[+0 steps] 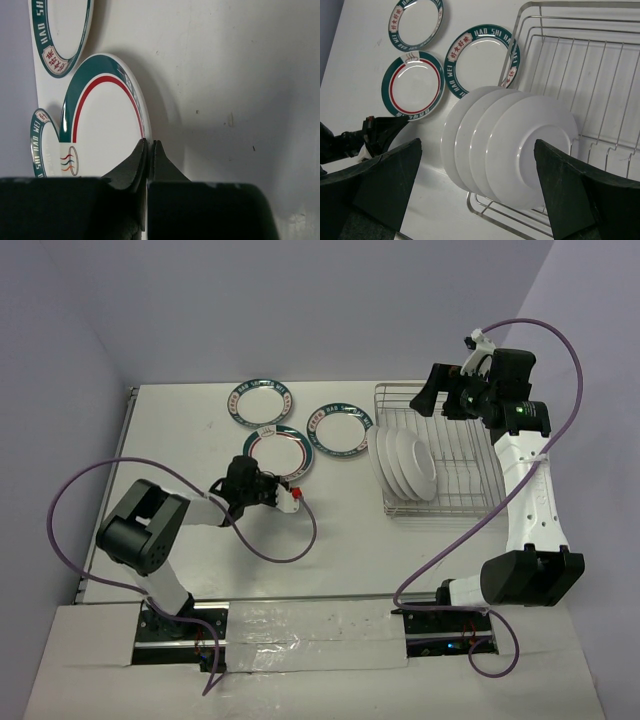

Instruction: Load the plates into the dish rack

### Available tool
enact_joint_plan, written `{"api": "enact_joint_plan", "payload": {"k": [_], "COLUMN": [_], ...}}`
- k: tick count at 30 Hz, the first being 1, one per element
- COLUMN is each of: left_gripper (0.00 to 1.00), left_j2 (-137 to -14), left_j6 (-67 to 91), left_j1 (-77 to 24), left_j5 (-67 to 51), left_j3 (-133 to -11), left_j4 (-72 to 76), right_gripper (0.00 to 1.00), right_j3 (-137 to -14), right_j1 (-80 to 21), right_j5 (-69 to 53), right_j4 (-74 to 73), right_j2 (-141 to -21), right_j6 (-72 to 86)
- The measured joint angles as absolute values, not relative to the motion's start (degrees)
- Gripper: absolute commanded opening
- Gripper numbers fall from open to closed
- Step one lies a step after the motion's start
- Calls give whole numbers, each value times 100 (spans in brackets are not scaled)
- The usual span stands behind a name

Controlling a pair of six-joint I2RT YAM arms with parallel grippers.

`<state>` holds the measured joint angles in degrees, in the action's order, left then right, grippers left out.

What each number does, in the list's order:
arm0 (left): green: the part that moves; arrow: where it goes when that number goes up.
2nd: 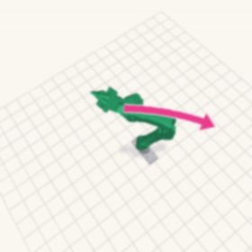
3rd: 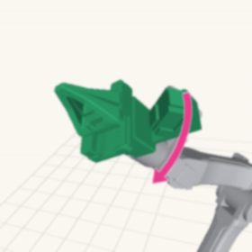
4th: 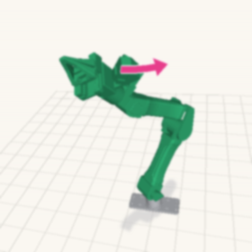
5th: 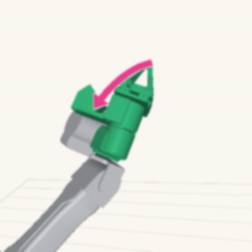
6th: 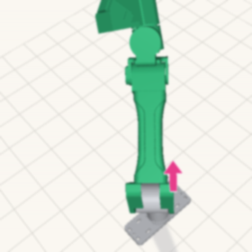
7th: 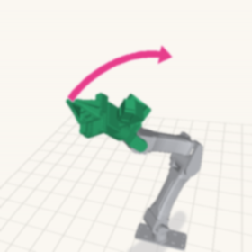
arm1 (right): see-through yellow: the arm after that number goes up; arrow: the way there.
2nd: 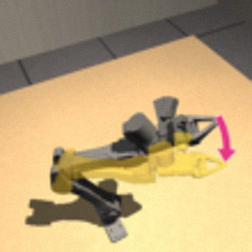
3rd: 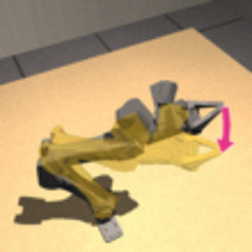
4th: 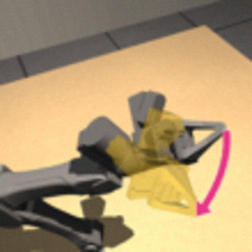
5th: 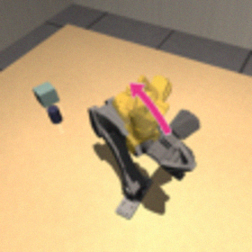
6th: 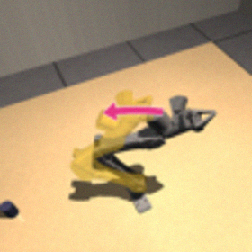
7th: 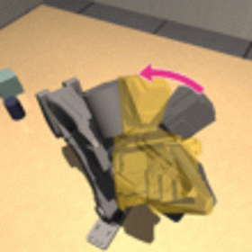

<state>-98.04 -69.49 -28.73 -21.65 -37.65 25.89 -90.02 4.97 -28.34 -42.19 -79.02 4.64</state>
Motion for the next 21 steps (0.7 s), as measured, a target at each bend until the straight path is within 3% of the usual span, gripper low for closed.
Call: {"api": "enact_joint_plan", "payload": {"k": [7, 15, 21], "left_gripper": [0, 0, 0], "left_j2": [-9045, -6855, -5201], "left_j6": [-6987, -7185, -8003], "left_j1": [-3070, -3728, -3913], "left_j5": [-1833, -1125, -1299], "left_j3": [-3100, -2141, -1756], "left_j4": [2703, 2637, 2453], "right_gripper": [100, 100, 100], "right_j3": [-9004, -9037, -9559], "right_j1": [471, 276, -596], "right_j5": [-2860, -3223, -3299], "right_j4": [-4217, -4202, -4215], "right_j2": [-7900, -7900, -8134], "right_j6": [469, 513, 480]}}
